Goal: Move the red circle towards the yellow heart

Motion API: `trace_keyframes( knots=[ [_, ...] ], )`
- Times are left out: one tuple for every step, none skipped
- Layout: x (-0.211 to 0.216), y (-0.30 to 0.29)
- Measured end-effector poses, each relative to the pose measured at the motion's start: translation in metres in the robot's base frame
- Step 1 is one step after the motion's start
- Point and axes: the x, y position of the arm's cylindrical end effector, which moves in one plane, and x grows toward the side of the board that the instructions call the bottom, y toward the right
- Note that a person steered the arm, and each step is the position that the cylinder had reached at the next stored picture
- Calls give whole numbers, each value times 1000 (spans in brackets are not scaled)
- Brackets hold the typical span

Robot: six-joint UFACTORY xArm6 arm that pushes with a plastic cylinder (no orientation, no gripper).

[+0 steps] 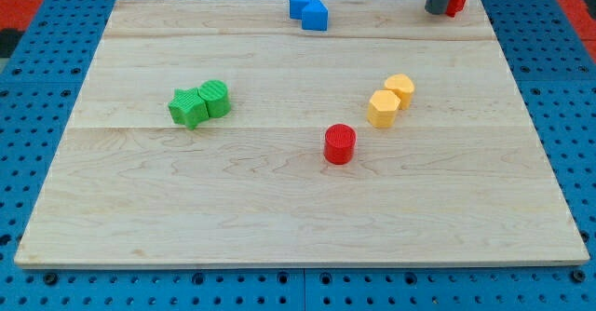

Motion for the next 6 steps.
trace_keyframes(
  knots=[
    [24,1],
    [64,19],
    [101,31],
    [154,31],
    [199,27],
    [235,12]
  ],
)
